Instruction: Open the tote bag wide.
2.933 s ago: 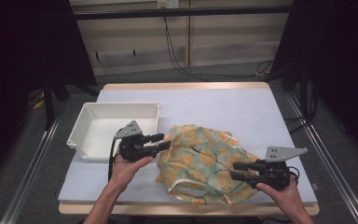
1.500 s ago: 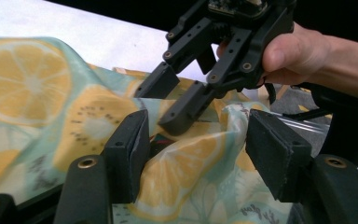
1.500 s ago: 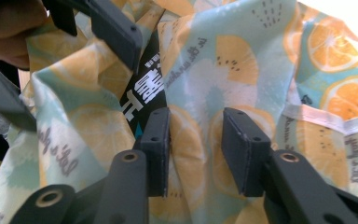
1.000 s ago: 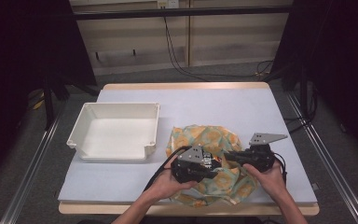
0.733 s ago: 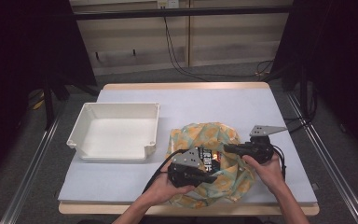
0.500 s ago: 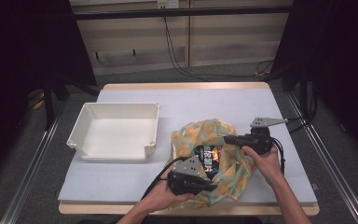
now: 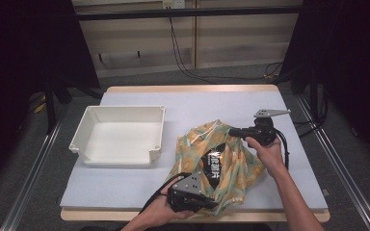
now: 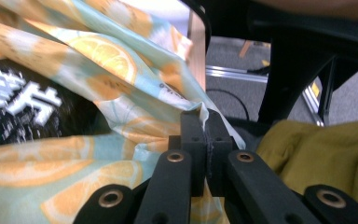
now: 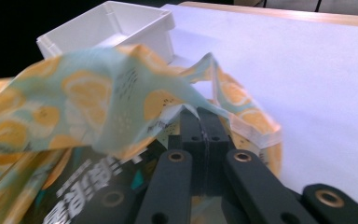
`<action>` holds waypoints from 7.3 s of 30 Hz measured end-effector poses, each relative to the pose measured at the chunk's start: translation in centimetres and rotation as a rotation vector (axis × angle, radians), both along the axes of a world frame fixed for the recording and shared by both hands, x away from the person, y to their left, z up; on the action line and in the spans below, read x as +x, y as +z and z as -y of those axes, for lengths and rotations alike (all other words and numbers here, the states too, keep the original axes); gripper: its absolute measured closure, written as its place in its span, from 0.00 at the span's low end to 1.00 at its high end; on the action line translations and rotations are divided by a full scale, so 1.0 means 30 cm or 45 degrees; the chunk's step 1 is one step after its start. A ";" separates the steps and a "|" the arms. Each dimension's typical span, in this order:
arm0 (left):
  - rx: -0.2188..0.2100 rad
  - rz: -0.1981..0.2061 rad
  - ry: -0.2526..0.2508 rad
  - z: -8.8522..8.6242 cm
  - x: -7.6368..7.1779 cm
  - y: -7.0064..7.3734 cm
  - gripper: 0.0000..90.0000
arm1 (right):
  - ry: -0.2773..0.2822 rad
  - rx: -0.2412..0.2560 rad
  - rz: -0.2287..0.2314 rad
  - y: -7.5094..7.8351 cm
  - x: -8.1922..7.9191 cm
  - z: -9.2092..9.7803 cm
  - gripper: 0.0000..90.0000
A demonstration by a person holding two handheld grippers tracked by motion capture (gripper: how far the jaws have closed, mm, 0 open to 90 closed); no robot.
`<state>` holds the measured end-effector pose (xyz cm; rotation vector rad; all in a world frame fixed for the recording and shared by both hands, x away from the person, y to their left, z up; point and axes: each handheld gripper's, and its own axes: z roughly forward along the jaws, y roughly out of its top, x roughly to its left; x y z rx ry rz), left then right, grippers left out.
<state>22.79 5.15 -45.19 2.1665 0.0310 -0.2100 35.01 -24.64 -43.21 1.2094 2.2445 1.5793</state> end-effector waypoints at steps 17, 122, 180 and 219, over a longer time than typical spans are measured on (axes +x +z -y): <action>0.063 -0.024 0.037 -0.038 0.018 -0.065 0.92 | -0.075 0.000 -0.039 -0.041 0.076 -0.012 0.99; -0.116 -0.012 0.397 -0.040 0.225 0.106 0.68 | 0.011 -0.091 -0.031 -0.039 -0.487 0.124 0.81; 0.072 -0.057 0.106 0.269 0.063 -0.098 0.82 | -0.060 -0.344 -0.167 -0.145 -0.402 0.070 1.00; 0.238 0.220 0.107 0.297 0.174 0.052 0.60 | -0.052 -0.211 -0.088 -0.092 -0.479 0.075 0.64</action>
